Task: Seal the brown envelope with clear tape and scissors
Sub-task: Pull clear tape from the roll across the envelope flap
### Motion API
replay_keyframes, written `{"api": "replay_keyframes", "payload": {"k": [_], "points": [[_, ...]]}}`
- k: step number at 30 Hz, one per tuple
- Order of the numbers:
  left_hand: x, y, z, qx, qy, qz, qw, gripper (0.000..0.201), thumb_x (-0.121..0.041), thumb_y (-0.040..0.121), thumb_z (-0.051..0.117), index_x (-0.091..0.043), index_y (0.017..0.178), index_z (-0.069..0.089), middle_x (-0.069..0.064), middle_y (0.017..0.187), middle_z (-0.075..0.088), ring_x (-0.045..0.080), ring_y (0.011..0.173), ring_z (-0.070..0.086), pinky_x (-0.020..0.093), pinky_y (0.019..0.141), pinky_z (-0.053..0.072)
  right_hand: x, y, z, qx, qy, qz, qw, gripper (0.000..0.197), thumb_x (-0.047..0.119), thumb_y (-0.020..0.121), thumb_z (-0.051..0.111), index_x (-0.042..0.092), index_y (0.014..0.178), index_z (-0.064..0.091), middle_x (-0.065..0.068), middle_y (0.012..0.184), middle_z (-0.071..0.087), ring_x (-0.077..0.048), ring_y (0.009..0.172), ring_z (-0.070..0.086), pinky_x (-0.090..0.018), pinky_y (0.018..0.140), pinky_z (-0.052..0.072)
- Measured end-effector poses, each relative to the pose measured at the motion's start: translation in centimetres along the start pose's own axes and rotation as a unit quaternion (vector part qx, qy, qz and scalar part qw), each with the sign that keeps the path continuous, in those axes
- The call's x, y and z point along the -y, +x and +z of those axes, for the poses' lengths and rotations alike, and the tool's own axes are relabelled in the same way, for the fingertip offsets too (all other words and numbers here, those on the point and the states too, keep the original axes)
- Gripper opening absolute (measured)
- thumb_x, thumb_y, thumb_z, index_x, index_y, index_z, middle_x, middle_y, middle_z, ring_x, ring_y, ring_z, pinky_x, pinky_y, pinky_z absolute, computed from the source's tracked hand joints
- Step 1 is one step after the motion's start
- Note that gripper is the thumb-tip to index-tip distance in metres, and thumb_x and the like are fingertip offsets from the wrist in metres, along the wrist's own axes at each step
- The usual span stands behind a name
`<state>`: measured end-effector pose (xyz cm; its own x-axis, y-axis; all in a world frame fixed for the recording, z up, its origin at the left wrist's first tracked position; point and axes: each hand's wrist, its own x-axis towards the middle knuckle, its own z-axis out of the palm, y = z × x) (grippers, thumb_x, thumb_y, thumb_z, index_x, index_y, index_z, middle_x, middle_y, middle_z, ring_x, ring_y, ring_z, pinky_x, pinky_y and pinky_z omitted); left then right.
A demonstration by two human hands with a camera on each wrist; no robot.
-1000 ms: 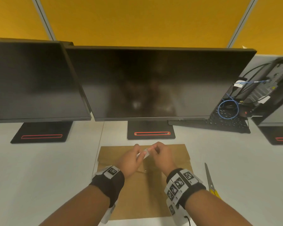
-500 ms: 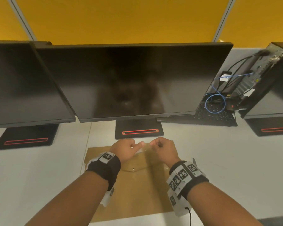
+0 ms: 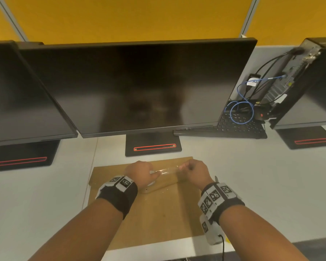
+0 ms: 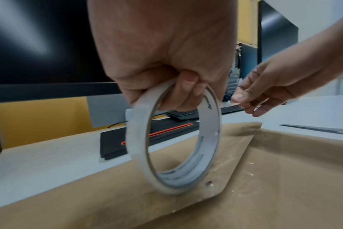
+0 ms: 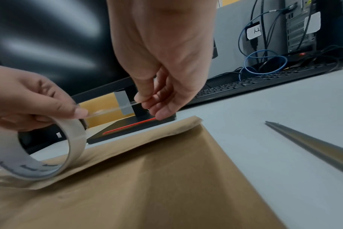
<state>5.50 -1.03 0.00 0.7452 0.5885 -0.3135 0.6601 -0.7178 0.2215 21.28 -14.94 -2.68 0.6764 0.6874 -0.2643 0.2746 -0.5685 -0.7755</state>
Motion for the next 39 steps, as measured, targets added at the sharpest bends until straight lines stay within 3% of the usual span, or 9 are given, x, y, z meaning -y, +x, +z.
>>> {"api": "replay_keyframes", "payload": {"k": [5, 10, 16, 20, 26, 28, 31, 35, 39], "points": [[-0.2, 0.2, -0.2, -0.01, 0.021, -0.029, 0.999, 0.061, -0.076, 0.08, 0.04, -0.02, 0.06, 0.051, -0.003, 0.062, 0.048, 0.017, 0.065, 0.053, 0.029, 0.064, 0.043, -0.6, 0.0, -0.2, -0.002, 0.019, 0.026, 0.999, 0.01, 0.017, 0.087, 0.063, 0.012, 0.082, 0.069, -0.002, 0.085, 0.069, -0.016, 0.082, 0.06, -0.016, 0.066, 0.041], [2.2, -0.2, -0.1, 0.037, -0.301, 0.01, 0.953, 0.052, -0.056, 0.092, 0.046, -0.011, 0.068, 0.054, 0.006, 0.063, 0.043, 0.018, 0.06, 0.045, 0.034, 0.068, 0.04, -1.5, 0.0, -1.5, 0.017, 0.066, 0.03, 0.997, 0.017, 0.019, 0.085, 0.068, 0.023, 0.069, 0.063, -0.008, 0.086, 0.071, -0.028, 0.09, 0.066, -0.036, 0.085, 0.053], [1.2, -0.6, 0.2, 0.016, -0.148, 0.048, 0.988, 0.042, -0.047, 0.094, 0.049, -0.014, 0.069, 0.056, 0.002, 0.067, 0.048, 0.019, 0.069, 0.047, 0.032, 0.067, 0.038, -1.1, -0.5, -1.0, -0.002, 0.0, 0.038, 0.999, 0.016, 0.023, 0.09, 0.06, 0.008, 0.091, 0.067, -0.003, 0.088, 0.065, -0.019, 0.085, 0.058, -0.012, 0.058, 0.032], [1.0, -0.4, -0.2, 0.012, -0.038, 0.007, 0.999, 0.044, -0.053, 0.091, 0.047, -0.014, 0.079, 0.065, 0.002, 0.077, 0.056, 0.022, 0.08, 0.057, 0.033, 0.075, 0.047, -0.7, -0.6, -1.4, -0.021, -0.037, 0.024, 0.999, 0.013, 0.022, 0.093, 0.055, 0.013, 0.084, 0.059, 0.007, 0.072, 0.055, -0.005, 0.066, 0.05, -0.006, 0.047, 0.029], [1.1, -0.4, -0.6, 0.024, 0.016, -0.041, 0.999, 0.057, -0.069, 0.083, 0.046, -0.017, 0.06, 0.055, -0.003, 0.058, 0.045, 0.016, 0.063, 0.05, 0.028, 0.061, 0.04, -0.6, -0.4, -1.4, -0.002, -0.059, 0.032, 0.998, 0.021, 0.016, 0.092, 0.054, 0.02, 0.072, 0.053, 0.014, 0.068, 0.051, 0.002, 0.064, 0.046, -0.005, 0.051, 0.029], [2.2, -0.4, -0.8, 0.033, -0.085, -0.028, 0.995, 0.06, -0.068, 0.085, 0.046, -0.016, 0.056, 0.048, -0.001, 0.055, 0.043, 0.019, 0.06, 0.048, 0.031, 0.062, 0.038, -1.1, -0.1, -1.7, 0.007, -0.04, 0.048, 0.998, 0.016, 0.018, 0.089, 0.057, 0.019, 0.073, 0.058, 0.006, 0.077, 0.062, -0.01, 0.076, 0.057, -0.015, 0.066, 0.042], [3.6, -1.1, -1.1, 0.05, -0.32, -0.006, 0.946, 0.046, -0.046, 0.094, 0.051, -0.015, 0.06, 0.049, 0.0, 0.058, 0.047, 0.019, 0.062, 0.05, 0.036, 0.073, 0.045, -1.7, 0.0, -2.3, 0.019, -0.035, 0.044, 0.998, 0.011, 0.024, 0.086, 0.06, 0.02, 0.077, 0.065, 0.001, 0.088, 0.07, -0.019, 0.089, 0.064, -0.032, 0.081, 0.05], [3.4, -1.5, -0.5, 0.031, -0.258, 0.034, 0.965, 0.039, -0.042, 0.094, 0.053, -0.014, 0.067, 0.049, -0.001, 0.06, 0.042, 0.015, 0.058, 0.042, 0.03, 0.062, 0.035, -1.5, -0.1, -2.6, 0.007, -0.043, 0.03, 0.999, 0.014, 0.02, 0.089, 0.06, 0.009, 0.083, 0.066, -0.005, 0.088, 0.067, -0.017, 0.082, 0.058, -0.011, 0.06, 0.037], [3.2, -1.4, -0.2, 0.014, -0.122, 0.024, 0.992, 0.037, -0.046, 0.093, 0.051, -0.015, 0.074, 0.059, 0.001, 0.072, 0.053, 0.02, 0.073, 0.051, 0.032, 0.071, 0.042, -1.5, 0.1, -2.6, -0.011, -0.05, 0.027, 0.998, 0.012, 0.017, 0.089, 0.058, 0.01, 0.084, 0.068, -0.003, 0.088, 0.068, -0.017, 0.084, 0.059, -0.008, 0.059, 0.034]]}}
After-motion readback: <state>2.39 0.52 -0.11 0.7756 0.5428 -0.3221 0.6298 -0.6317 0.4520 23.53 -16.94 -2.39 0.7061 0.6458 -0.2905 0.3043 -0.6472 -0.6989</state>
